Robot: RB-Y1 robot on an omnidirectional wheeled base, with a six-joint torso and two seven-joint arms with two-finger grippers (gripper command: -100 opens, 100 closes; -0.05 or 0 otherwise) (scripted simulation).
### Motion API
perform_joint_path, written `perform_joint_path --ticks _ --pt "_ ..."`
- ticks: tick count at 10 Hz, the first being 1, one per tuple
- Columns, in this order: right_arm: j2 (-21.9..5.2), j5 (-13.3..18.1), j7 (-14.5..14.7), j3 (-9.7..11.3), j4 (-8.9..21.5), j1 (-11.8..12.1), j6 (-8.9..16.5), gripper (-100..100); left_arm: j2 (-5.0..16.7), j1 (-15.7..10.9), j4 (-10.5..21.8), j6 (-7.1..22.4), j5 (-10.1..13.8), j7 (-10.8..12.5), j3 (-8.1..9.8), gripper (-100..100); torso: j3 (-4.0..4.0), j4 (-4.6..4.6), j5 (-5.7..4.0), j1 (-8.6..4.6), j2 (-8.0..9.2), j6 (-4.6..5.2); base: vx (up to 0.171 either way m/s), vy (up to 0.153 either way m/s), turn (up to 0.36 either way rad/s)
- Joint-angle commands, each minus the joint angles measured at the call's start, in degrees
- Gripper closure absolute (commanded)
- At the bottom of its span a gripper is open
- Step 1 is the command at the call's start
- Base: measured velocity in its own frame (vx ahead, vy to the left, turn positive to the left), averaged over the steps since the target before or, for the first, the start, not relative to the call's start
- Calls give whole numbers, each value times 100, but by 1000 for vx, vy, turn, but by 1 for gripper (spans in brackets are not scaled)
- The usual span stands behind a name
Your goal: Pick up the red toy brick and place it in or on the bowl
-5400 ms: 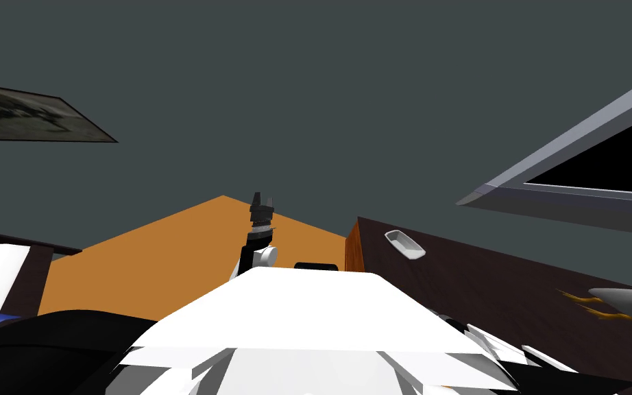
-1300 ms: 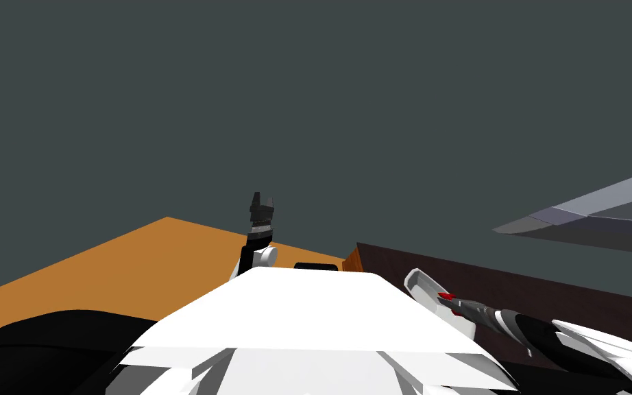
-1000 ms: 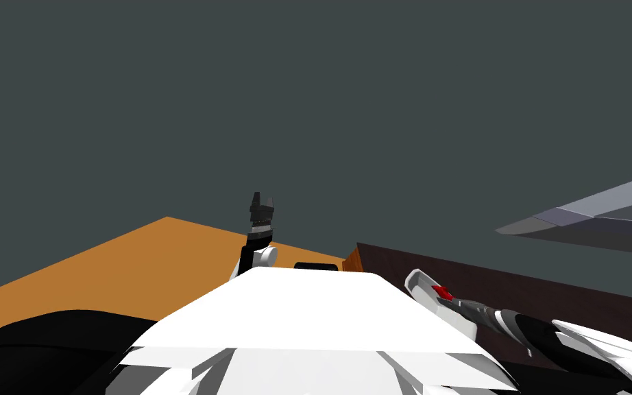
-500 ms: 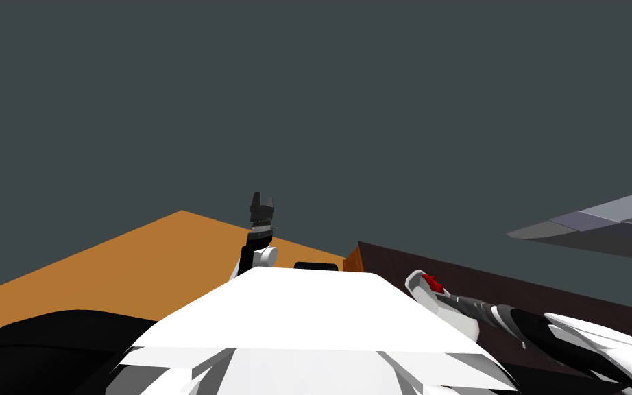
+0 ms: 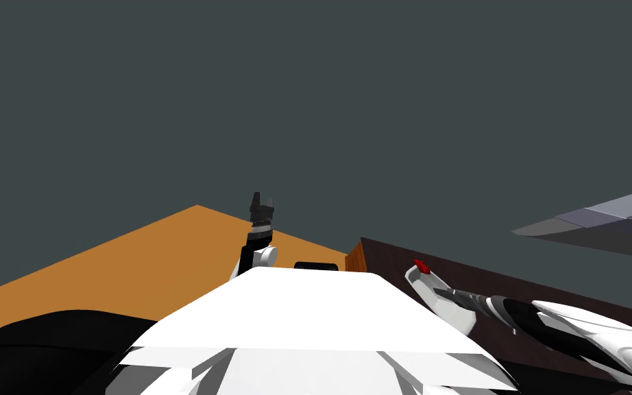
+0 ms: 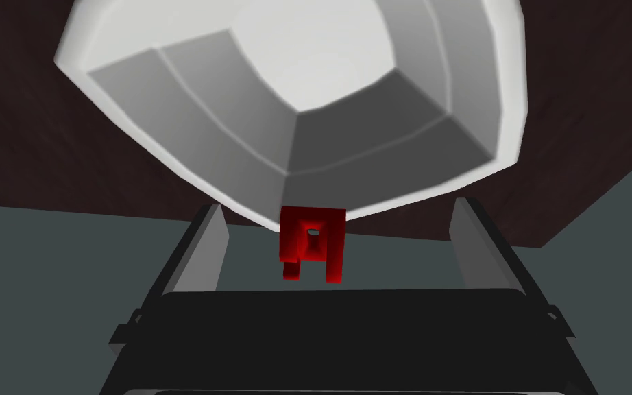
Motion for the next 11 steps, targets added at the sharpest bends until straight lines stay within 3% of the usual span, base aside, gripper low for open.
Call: perform_joint_path --ticks 1,8,10,11 --pt "24 54 -284 22 72 -70 -25 -100 0 0 0 0 0 0 0 0 0 0 0 0 0 0 -59 17 11" --pt "24 54 -284 22 72 -70 -25 -100 1 3 0 0 0 0 2 0 -25 -10 -8 -34 -43 7 -7 -1 -11" --pt "21 -259 -343 -28 362 230 -258 -100 0 1 0 0 0 0 0 0 -22 -8 -4 -13 -38 -3 -60 80 279" --pt "21 -259 -343 -28 362 230 -258 -100 0 0 0 0 0 0 0 0 -15 -6 1 5 -26 -3 -82 53 126"
